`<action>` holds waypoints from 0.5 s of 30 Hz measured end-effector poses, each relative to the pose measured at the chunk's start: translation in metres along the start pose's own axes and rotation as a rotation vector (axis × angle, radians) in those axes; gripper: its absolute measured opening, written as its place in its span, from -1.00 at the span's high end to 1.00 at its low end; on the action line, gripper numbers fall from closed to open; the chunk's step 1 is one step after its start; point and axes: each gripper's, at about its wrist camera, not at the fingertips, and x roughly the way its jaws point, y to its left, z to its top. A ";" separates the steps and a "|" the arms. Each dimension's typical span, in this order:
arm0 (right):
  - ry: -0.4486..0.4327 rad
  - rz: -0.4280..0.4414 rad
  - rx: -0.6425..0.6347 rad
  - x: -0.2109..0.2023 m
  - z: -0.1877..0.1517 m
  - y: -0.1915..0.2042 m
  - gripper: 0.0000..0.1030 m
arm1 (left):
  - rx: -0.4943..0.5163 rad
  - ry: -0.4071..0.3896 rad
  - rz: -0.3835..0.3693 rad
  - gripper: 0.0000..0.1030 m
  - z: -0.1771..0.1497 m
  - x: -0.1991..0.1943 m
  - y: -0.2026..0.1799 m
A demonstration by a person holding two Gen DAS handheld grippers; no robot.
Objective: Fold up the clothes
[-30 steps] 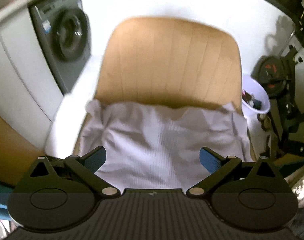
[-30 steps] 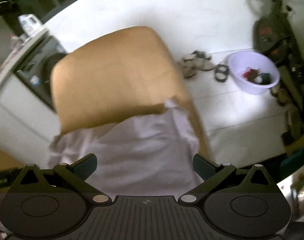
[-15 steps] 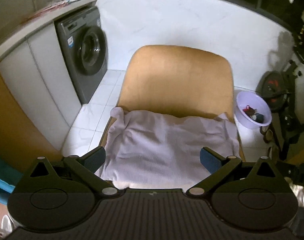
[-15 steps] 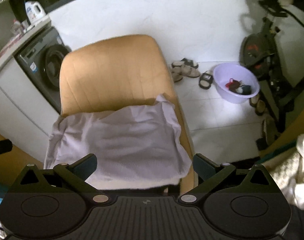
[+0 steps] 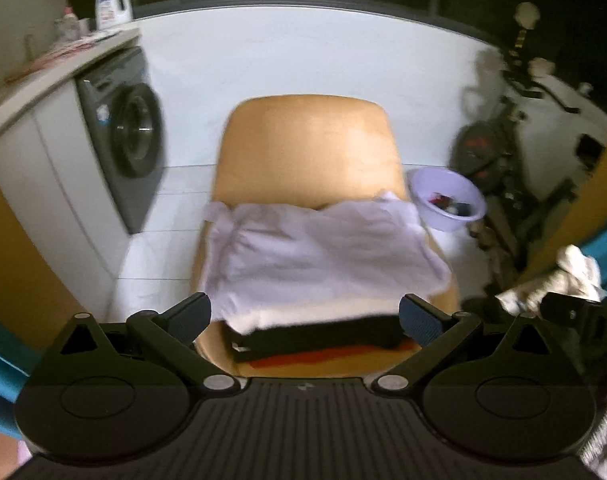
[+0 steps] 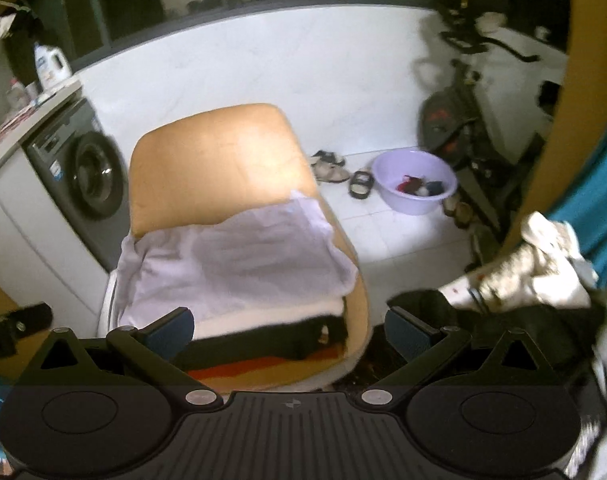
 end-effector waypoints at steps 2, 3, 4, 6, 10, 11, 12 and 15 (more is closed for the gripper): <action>0.010 -0.034 -0.011 -0.012 -0.016 0.002 -0.98 | -0.010 0.010 -0.028 -0.99 -0.014 -0.008 0.002; 0.021 -0.039 -0.007 -0.017 -0.023 0.003 -0.98 | -0.013 0.027 -0.029 -0.99 -0.020 -0.013 0.002; 0.034 -0.042 -0.001 -0.023 -0.031 0.004 -0.98 | -0.012 0.038 -0.025 -0.99 -0.026 -0.018 0.002; 0.043 -0.031 0.007 -0.034 -0.044 0.004 -0.98 | -0.003 0.044 -0.007 -0.99 -0.034 -0.026 0.000; 0.045 -0.015 -0.012 -0.056 -0.070 0.008 -0.98 | -0.043 0.049 0.041 -0.99 -0.048 -0.043 -0.002; 0.050 -0.009 -0.016 -0.059 -0.075 0.009 -0.98 | -0.061 0.052 0.047 -0.99 -0.052 -0.046 -0.002; 0.053 -0.006 -0.020 -0.061 -0.078 0.008 -0.98 | -0.076 0.054 0.054 -0.99 -0.056 -0.050 -0.002; 0.051 -0.003 -0.031 -0.068 -0.083 0.007 -0.98 | -0.074 0.066 0.112 -0.99 -0.068 -0.059 -0.010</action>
